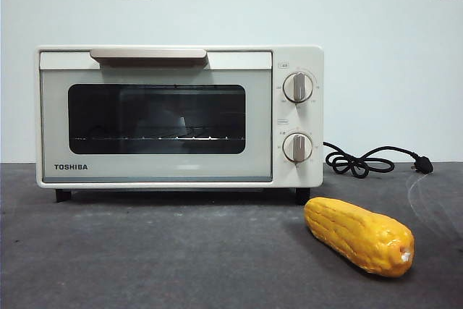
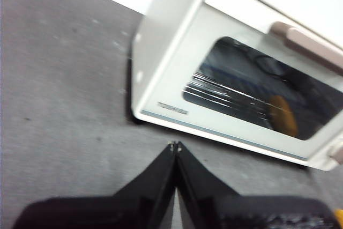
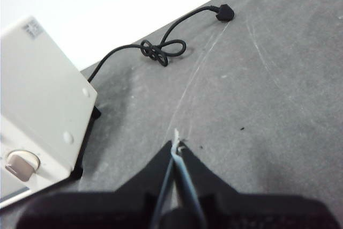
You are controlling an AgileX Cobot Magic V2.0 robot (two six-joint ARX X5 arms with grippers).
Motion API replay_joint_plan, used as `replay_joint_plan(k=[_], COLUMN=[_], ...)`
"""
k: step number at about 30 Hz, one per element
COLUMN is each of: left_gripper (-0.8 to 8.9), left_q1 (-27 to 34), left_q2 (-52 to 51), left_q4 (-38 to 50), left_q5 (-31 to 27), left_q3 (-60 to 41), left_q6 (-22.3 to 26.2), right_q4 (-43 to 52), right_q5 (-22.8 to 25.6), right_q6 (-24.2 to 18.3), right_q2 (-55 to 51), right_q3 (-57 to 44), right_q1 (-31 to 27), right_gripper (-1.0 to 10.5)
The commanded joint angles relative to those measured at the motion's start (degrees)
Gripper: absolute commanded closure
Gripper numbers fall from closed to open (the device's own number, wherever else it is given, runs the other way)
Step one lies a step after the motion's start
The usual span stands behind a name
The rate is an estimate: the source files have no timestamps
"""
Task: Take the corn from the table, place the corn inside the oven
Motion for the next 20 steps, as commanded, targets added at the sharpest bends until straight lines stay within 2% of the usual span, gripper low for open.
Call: replay_joint_plan(k=[1,4,6,11,14,15,20], left_gripper=[8.17,8.17,8.18,8.18,8.18,8.18,8.18], left_q1=[-0.15,-0.15,-0.15,-0.15,-0.17,-0.20,-0.72], left_q2=[0.02,0.33,1.09,6.51,11.98,14.43,24.72], left_q4=[0.76,0.68,0.26,-0.31,-1.73,-2.40,-8.11], left_q5=[4.57,10.58,13.64,17.79,19.56,20.87,25.46], left_q3=[0.00,1.09,2.36,6.86,10.75,12.44,20.41], left_q6=[-1.57,-1.44,-1.33,-1.33,-0.94,0.02,5.90], right_q4=[1.42,2.29,3.91,4.61,5.55,6.62,7.17], right_q5=[-0.02,-2.21,-6.08,-13.42,-16.70,-18.62,-27.19], right_q6=[0.92,1.97,2.40,2.29,0.02,-0.94,-0.59], right_q2=[0.00,0.00,0.00,1.33,3.28,3.98,7.23], right_q3=[-0.17,0.83,1.70,5.77,8.68,9.68,14.40], right_q1=[-0.07,-0.07,-0.07,-0.02,-0.02,-0.02,0.00], right_gripper=[9.5,9.5,9.5,9.5,9.5,9.5,9.5])
